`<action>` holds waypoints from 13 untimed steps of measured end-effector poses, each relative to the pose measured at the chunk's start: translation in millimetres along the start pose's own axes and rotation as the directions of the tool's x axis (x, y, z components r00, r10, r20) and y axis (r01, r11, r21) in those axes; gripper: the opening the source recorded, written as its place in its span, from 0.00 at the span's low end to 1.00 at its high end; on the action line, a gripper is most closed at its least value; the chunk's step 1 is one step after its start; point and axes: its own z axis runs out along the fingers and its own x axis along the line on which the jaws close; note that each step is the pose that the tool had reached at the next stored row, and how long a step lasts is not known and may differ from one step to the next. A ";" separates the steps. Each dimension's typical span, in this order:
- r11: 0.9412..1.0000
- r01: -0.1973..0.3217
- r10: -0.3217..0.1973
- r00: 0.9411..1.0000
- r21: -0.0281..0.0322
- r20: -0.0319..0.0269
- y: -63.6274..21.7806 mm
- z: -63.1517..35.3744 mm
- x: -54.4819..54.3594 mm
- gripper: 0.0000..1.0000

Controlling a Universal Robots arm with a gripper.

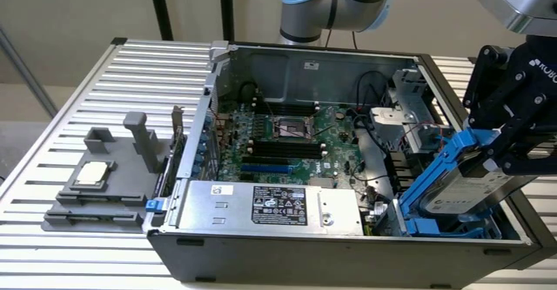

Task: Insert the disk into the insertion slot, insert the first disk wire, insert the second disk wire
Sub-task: 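Insert the disk into the insertion slot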

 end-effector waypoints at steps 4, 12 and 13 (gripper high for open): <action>1.000 0.000 0.000 1.000 0.000 0.000 -0.1 2.5 0.2 0.33; 1.000 0.001 -0.001 1.000 0.000 0.001 0.2 3.0 -0.6 0.33; 1.000 0.001 -0.001 1.000 0.000 0.001 0.3 3.0 -0.9 0.33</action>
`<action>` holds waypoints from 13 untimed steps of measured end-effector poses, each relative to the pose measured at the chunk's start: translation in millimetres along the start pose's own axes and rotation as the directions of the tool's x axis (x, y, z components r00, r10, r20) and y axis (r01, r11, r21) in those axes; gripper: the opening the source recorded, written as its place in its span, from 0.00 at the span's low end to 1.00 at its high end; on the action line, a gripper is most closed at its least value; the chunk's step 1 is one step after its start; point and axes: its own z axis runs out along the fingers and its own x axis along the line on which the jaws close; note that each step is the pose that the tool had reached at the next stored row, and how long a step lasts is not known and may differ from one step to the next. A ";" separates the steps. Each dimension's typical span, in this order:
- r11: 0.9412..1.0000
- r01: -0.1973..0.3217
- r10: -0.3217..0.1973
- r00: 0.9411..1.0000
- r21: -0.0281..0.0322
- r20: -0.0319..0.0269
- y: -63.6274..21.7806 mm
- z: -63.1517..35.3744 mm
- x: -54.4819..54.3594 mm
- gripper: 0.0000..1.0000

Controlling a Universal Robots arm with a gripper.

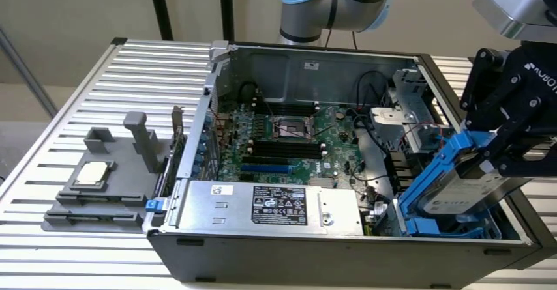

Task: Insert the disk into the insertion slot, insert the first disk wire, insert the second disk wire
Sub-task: 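Insert the disk into the insertion slot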

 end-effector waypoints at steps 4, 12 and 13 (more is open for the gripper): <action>1.000 0.002 -0.002 1.000 0.000 0.000 0.8 0.1 -1.9 0.33; 1.000 0.005 -0.005 1.000 0.000 0.000 2.3 1.3 -5.3 0.40; 1.000 0.005 -0.005 1.000 0.000 0.000 2.3 1.4 -5.6 0.40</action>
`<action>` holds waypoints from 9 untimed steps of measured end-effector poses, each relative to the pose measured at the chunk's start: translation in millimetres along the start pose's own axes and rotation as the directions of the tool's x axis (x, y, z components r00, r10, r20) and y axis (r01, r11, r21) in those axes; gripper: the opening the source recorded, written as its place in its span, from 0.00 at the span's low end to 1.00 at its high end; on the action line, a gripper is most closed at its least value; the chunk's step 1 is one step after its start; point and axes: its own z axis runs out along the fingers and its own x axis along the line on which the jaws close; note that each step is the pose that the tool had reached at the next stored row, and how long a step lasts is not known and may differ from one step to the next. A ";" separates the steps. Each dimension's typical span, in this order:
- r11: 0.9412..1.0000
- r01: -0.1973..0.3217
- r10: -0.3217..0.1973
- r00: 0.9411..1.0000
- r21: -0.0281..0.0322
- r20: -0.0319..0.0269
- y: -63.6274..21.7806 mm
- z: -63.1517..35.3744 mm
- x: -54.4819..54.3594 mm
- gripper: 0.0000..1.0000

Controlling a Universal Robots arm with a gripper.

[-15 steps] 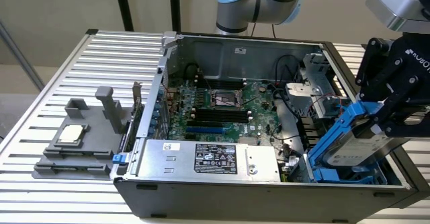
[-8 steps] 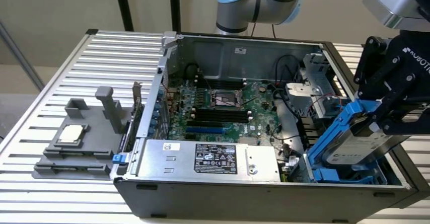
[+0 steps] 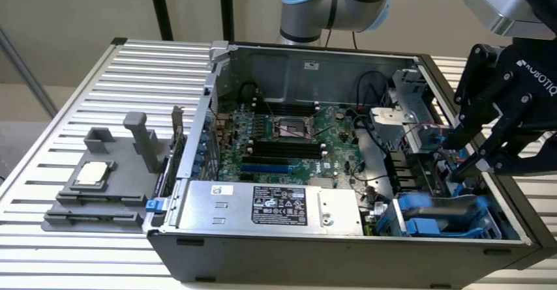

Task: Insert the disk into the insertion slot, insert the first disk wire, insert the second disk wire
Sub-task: 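Insert the disk into the insertion slot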

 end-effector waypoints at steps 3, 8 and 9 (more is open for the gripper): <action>1.000 0.001 -0.001 1.000 0.000 0.000 0.1 0.2 -0.3 0.40; 1.000 0.001 -0.001 1.000 0.000 0.000 0.1 0.2 -0.4 0.40; 1.000 0.001 -0.001 1.000 0.000 0.000 0.1 0.2 -0.4 0.40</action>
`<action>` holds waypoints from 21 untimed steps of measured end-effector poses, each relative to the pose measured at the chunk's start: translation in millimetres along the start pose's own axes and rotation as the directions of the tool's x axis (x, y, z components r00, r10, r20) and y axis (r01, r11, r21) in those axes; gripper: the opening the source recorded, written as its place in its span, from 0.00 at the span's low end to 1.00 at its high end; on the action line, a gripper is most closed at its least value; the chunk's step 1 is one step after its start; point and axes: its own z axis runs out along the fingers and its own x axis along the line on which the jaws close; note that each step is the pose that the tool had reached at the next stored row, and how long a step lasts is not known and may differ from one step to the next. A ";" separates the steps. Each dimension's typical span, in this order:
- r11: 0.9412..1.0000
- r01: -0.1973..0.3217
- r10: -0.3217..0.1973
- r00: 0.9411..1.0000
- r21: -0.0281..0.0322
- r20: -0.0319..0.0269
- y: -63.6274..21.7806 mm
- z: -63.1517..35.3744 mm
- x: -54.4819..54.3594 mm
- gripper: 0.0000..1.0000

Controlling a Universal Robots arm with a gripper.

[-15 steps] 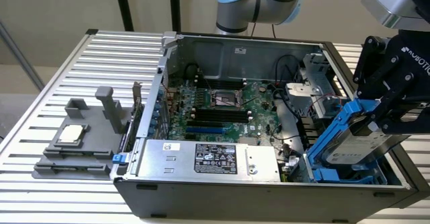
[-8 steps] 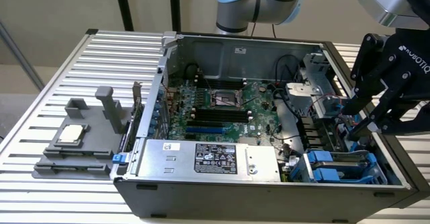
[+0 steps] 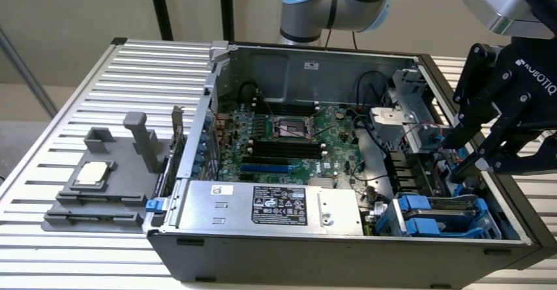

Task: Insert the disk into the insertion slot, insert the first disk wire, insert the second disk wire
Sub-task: 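Insert the disk into the insertion slot, then insert the first disk wire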

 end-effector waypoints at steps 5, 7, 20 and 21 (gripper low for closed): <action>1.000 0.000 0.000 1.000 0.000 0.000 0.0 0.0 0.0 0.40; 1.000 0.000 0.000 1.000 0.000 0.000 0.0 0.0 0.0 0.40; 1.000 0.000 0.000 1.000 -0.002 0.000 -23.4 3.9 -2.3 0.40; 1.000 0.000 0.000 1.000 -0.002 0.000 -26.4 5.7 -4.2 0.40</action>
